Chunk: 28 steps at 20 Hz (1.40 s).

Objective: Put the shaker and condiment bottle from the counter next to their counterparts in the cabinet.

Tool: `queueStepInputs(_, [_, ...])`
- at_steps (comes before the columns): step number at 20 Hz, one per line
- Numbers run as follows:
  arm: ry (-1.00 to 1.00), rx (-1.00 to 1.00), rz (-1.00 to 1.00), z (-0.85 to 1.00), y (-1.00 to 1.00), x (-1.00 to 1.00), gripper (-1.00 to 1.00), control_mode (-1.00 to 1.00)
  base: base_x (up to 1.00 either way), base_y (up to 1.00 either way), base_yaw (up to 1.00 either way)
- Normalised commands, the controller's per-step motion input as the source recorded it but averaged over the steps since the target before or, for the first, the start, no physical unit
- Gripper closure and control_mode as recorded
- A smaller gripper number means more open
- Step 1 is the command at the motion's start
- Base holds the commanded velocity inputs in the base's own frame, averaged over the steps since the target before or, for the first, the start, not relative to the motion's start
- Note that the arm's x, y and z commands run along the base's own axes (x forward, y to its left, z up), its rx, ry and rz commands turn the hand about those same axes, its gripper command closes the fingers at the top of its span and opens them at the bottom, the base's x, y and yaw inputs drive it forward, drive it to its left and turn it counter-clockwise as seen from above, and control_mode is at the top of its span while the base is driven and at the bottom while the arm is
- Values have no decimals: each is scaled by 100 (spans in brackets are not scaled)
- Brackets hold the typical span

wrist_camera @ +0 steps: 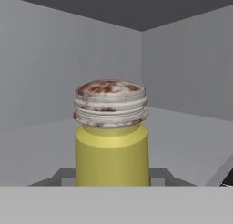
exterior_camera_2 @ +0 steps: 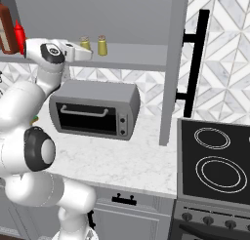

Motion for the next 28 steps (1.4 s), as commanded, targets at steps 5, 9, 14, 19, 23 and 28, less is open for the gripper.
queueStepInputs(5, [0, 0, 0, 0, -2, 23, 100, -100, 0, 0, 0])
queueStepInputs(9, [0, 0, 0, -4, -1, 18, 100, -100, 0, 0, 0])
queueStepInputs(14, [0, 0, 0, -3, -1, 1, 100, -100, 0, 0, 0])
queueStepInputs(19, [0, 2, 0, 0, -11, 0, 100, -100, 0, 0, 0])
queueStepInputs(23, [0, 0, 0, -2, -8, 1, 100, -100, 0, 0, 0])
queueStepInputs(28, [0, 0, 0, -10, -3, 0, -100, -100, 0, 0, 0])
